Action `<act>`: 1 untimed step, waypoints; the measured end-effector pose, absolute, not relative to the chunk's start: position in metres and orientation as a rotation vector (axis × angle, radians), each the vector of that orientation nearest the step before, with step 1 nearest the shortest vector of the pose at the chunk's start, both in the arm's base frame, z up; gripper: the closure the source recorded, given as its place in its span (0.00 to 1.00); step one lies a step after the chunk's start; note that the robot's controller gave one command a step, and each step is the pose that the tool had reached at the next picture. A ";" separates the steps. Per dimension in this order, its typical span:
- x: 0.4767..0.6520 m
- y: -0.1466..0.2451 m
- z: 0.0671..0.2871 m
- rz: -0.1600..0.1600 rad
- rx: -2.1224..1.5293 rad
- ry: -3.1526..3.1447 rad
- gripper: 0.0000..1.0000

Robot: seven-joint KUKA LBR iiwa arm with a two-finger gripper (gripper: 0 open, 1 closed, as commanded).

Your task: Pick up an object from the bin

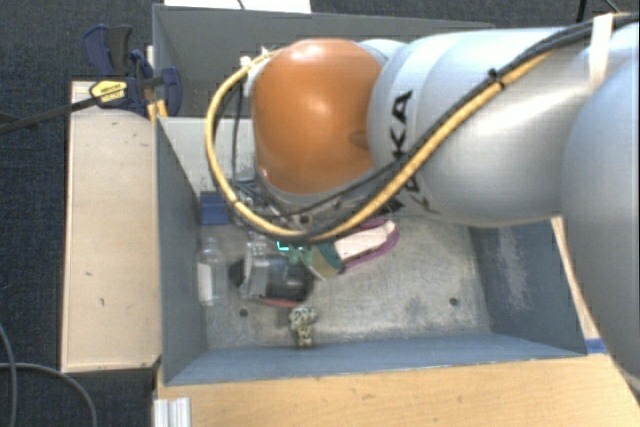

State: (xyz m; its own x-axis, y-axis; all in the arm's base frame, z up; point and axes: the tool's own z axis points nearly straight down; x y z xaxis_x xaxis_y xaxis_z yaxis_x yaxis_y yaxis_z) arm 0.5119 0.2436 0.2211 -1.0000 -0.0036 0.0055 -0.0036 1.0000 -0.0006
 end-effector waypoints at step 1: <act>0.511 0.175 0.144 0.008 0.017 -3.136 0.00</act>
Offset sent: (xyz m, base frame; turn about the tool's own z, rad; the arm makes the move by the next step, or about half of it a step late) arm 0.0001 -0.0640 -0.0728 -0.0130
